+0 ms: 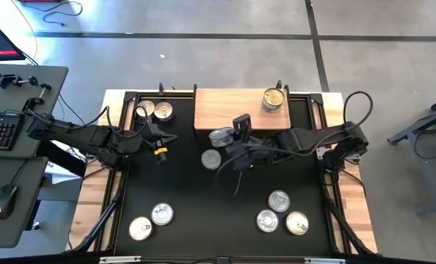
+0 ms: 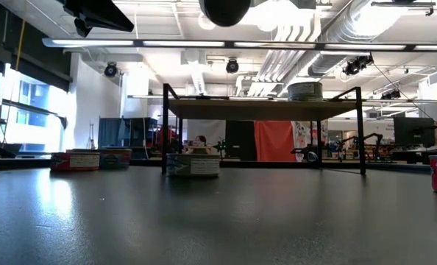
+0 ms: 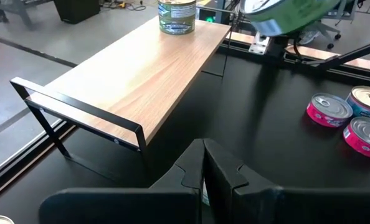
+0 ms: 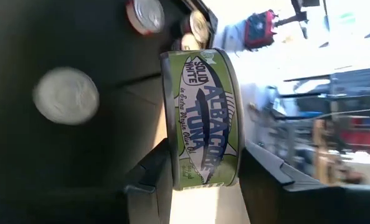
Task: Stack canned seafood by type on shelf
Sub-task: Put the green tuna can on the shelf
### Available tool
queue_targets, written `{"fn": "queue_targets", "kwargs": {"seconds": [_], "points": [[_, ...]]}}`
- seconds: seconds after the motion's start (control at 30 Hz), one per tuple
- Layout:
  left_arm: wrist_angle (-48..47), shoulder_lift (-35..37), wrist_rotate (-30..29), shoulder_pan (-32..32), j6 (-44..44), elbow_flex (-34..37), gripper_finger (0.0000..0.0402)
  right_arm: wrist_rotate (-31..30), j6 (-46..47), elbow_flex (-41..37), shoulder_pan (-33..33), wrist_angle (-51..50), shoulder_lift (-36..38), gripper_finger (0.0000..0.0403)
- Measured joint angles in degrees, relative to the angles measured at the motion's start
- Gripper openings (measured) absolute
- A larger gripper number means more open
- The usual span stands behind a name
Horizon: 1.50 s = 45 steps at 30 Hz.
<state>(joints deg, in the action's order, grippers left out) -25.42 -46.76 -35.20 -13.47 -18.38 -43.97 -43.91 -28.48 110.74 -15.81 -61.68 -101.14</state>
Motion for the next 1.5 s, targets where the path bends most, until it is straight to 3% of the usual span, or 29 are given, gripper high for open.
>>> {"fn": "queue_targets", "kwargs": {"seconds": [0.77,1.0,1.23,1.5], "points": [[-0.01,0.00,-0.24,0.00,0.06,0.00,0.0000,-3.12,1.87,0.00,0.41,0.27,-1.29,0.0121],[-0.01,0.00,-0.23,0.01,-0.36,0.00,0.0000,-8.90,18.99,1.02,6.04,6.50,-0.68,0.0121],[0.01,0.00,-0.22,0.01,-2.28,0.00,0.0000,-11.54,19.22,2.19,12.60,8.78,-0.76,0.0121],[0.00,0.00,-0.22,0.00,-5.15,0.00,0.0000,-10.52,19.03,2.19,14.33,8.57,-0.79,0.0121]]}}
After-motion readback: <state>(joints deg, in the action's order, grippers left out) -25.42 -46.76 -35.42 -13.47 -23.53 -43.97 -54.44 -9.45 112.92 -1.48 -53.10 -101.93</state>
